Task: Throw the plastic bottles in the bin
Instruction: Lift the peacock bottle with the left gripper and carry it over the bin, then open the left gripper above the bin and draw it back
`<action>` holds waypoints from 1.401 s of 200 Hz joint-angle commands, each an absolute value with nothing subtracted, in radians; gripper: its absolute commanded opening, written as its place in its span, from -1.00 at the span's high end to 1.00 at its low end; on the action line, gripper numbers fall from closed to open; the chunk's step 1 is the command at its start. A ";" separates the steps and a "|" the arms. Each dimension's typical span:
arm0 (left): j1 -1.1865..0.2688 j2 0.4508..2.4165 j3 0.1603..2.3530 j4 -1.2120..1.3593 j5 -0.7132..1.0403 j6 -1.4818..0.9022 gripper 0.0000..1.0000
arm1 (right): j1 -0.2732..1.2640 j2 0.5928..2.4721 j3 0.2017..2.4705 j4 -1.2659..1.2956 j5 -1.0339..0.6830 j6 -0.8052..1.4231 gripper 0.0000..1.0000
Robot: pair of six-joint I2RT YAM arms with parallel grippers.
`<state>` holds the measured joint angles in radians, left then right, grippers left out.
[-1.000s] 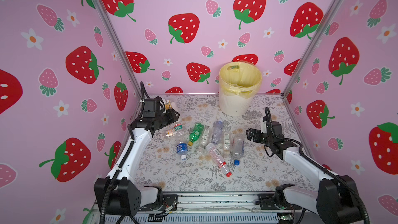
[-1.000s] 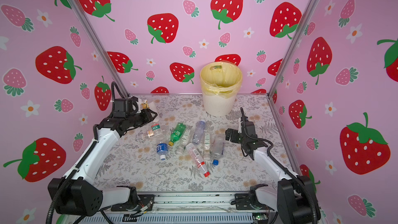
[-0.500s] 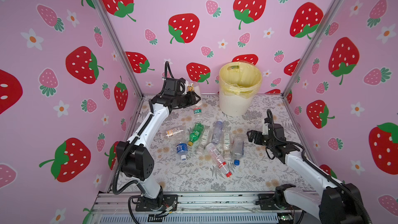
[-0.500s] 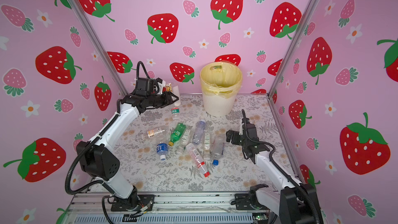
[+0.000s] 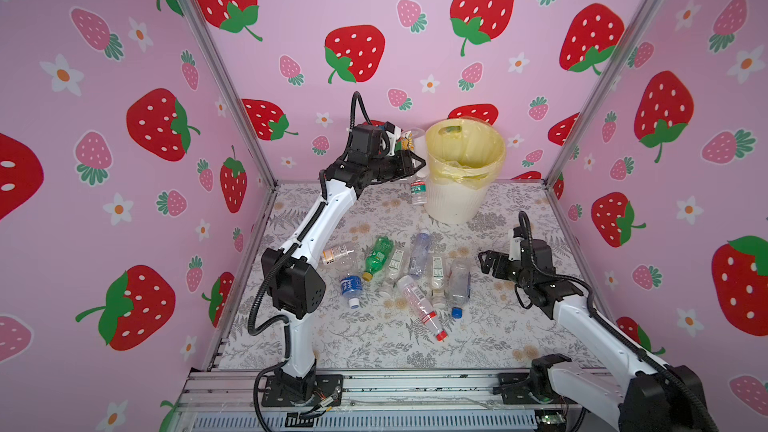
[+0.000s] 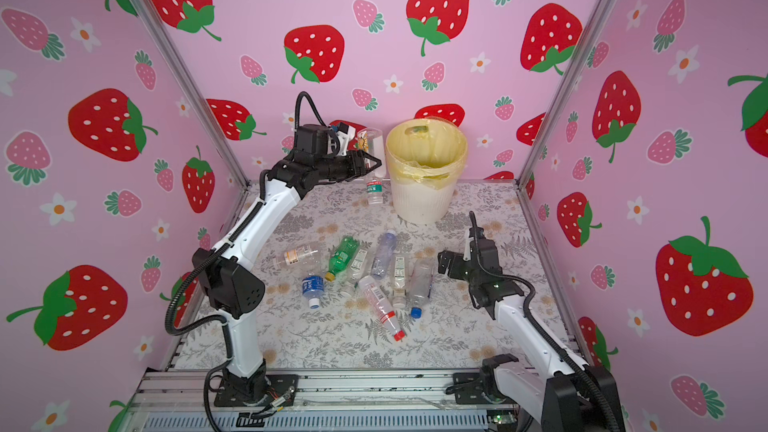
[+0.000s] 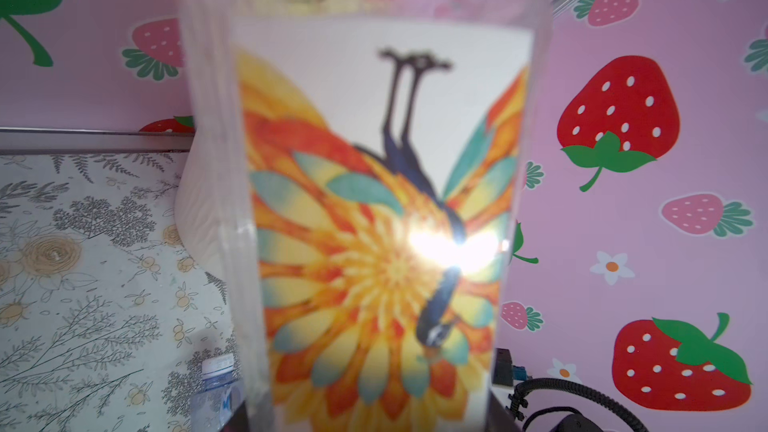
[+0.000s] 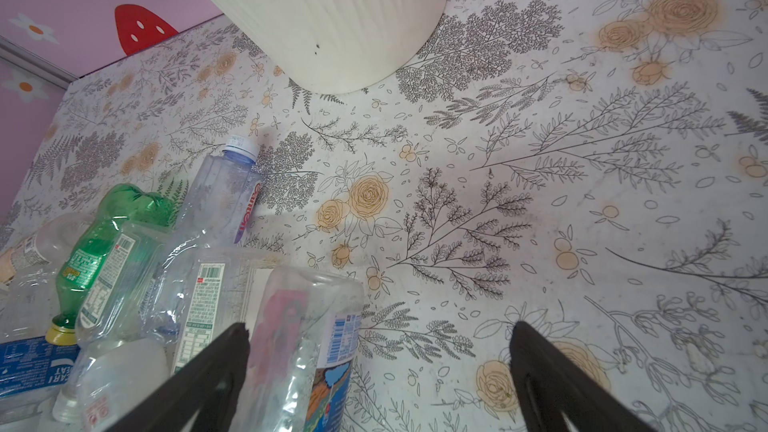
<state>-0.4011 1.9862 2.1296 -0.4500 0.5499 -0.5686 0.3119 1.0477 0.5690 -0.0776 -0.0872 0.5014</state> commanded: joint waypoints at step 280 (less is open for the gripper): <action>-0.589 2.468 2.875 -0.187 0.105 -0.438 -0.80 | 0.311 1.079 0.604 -0.121 -0.061 0.481 -0.99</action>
